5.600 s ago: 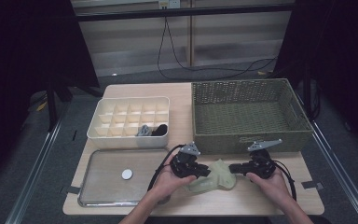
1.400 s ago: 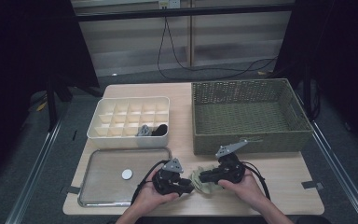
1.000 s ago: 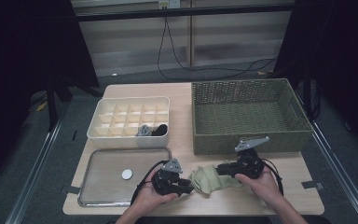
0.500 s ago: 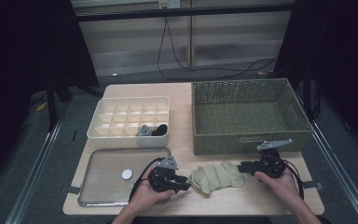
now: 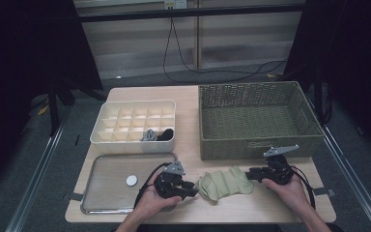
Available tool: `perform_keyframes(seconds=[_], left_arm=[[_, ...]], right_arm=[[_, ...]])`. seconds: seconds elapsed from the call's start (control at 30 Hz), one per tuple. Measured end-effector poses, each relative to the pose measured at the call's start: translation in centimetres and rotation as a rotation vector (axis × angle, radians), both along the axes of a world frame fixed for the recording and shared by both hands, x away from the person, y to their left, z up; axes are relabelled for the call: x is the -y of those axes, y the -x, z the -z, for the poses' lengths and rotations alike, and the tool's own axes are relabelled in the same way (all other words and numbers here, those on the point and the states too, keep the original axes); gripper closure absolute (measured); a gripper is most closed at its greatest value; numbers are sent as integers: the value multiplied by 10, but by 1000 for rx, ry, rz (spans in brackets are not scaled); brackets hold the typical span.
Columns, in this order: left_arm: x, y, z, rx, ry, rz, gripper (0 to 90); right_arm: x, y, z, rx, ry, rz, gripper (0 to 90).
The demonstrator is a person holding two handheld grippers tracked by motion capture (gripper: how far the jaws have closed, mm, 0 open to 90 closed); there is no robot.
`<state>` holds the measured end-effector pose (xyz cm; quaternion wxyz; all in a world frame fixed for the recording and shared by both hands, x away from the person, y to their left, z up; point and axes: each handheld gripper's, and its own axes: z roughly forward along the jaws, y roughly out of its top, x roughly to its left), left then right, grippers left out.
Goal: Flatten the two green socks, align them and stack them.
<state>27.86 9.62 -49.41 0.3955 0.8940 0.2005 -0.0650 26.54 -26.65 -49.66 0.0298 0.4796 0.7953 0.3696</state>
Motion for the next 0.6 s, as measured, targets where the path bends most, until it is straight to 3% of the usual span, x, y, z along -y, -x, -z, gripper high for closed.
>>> perform_keyframes(seconds=[0.07,0.17,0.33,0.57,0.6], left_arm=[[1,1,0,8,-7,-20,666],[1,0,1,-8,7,-10,664],[2,0,1,-10,10,-10,663],[5,-1,2,-5,14,0,669],[6,0,1,6,-7,-12,666]], right_arm=[[-2,1,0,13,5,-10,717],[-6,1,0,13,24,-29,819],[-7,-1,-1,0,16,-36,850],[-6,0,-18,34,-74,-32,851],[-7,1,-21,41,-87,-40,851]])
